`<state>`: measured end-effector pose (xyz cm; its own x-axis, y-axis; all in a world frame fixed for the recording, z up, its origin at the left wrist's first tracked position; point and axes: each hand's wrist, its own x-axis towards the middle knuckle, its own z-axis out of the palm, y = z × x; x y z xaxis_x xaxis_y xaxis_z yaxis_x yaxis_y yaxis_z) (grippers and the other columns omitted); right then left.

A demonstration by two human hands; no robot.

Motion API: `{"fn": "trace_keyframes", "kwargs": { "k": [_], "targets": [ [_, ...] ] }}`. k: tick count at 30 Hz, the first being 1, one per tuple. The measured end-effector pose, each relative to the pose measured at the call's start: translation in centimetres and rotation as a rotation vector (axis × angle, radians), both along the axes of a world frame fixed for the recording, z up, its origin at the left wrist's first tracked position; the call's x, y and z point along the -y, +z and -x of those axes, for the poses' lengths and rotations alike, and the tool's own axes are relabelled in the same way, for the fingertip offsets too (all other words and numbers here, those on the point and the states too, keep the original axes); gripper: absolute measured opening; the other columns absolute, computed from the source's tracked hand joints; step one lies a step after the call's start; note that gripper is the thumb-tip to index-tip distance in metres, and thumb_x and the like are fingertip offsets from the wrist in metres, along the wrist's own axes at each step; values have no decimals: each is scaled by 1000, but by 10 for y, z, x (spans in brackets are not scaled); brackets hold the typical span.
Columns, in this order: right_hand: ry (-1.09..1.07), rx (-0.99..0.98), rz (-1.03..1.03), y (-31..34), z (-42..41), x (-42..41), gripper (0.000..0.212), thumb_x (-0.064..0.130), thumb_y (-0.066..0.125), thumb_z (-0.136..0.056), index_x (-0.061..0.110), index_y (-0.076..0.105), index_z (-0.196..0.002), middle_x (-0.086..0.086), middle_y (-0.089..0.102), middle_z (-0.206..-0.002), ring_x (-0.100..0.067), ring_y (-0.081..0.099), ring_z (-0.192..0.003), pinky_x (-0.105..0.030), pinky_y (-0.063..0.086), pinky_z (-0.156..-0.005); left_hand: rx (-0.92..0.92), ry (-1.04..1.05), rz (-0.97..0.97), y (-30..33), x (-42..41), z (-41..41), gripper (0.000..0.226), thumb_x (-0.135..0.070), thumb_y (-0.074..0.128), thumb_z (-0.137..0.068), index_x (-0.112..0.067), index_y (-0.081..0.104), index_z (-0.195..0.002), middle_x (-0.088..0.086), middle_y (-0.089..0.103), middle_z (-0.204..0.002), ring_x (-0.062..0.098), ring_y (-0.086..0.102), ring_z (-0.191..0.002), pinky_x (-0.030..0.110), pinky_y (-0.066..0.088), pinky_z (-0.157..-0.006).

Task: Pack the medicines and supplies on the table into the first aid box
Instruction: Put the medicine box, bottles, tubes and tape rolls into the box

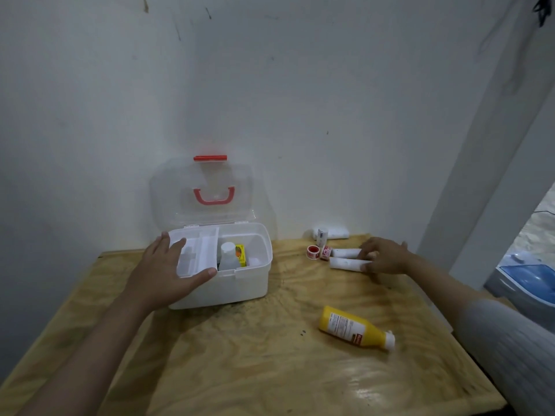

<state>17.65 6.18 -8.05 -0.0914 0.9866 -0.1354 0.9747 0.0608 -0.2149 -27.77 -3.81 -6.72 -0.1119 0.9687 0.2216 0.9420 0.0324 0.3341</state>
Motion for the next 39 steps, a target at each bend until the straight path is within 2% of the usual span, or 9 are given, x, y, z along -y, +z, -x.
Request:
{"fn": "trace_keyframes", "kwargs": {
  "k": [3,7,12,15,20,26,30,35,39],
  "targets": [
    [58,-93,-90,-5,1,7,25,32,71,-79,26,69,-103,2,54,-122,-19,51,-115,-30,40,-94,-4,2,-3,0,0,0,123,-95,29,-46,-22,31,-145,7,14,-158,21,9,-146,43,20,-114],
    [74,-225,-195,-13,-5,24,24,27,77,-75,22,71,-98,1,57,-109,-17,57,-99,-24,43,-80,-19,1,-4,0,-1,-1,124,-95,27,-45,-22,31,-145,8,15,-158,22,10,-146,44,21,-114],
    [121,-370,-358,2,-14,47,23,24,82,-70,30,70,-88,0,63,-100,-13,60,-84,-11,43,-67,-36,3,2,-2,-3,1,124,-97,25,-45,-24,31,-145,7,15,-158,23,10,-146,47,22,-113],
    [162,-443,-436,28,-6,55,26,21,83,-68,30,67,-86,0,66,-97,-10,61,-81,-12,49,-67,-46,2,-6,-3,-3,2,125,-98,24,-45,-24,31,-145,8,16,-158,23,12,-146,47,23,-113],
    [296,-501,-500,78,35,54,45,18,82,-69,25,64,-110,11,63,-102,11,57,-87,-6,47,-71,-6,-2,-5,-1,-1,0,124,-96,28,-45,-22,31,-145,7,16,-158,22,10,-146,45,22,-113],
    [558,-170,-403,123,120,26,41,16,75,-73,15,67,-114,-1,64,-108,-15,59,-93,-26,50,-80,-4,0,-3,0,0,0,124,-96,29,-46,-22,31,-145,8,15,-158,21,9,-146,42,21,-114],
    [653,140,-300,136,179,10,41,12,67,-72,20,65,-112,1,60,-112,-20,57,-98,-39,51,-81,-4,4,2,0,0,0,124,-96,29,-46,-23,29,-146,7,14,-159,20,8,-146,42,22,-113],
    [748,456,-211,134,228,-4,42,8,66,-77,15,61,-119,-5,56,-119,-24,54,-106,-27,37,-74,7,6,10,0,0,0,126,-98,26,-44,-25,27,-147,4,11,-159,21,7,-146,44,22,-113],
    [781,534,-134,118,249,-12,45,8,69,-77,15,61,-121,-6,56,-122,-25,52,-111,-27,39,-79,11,4,16,0,0,0,122,-96,31,-47,-26,26,-147,3,11,-159,19,6,-146,43,22,-113]
  ]
}}
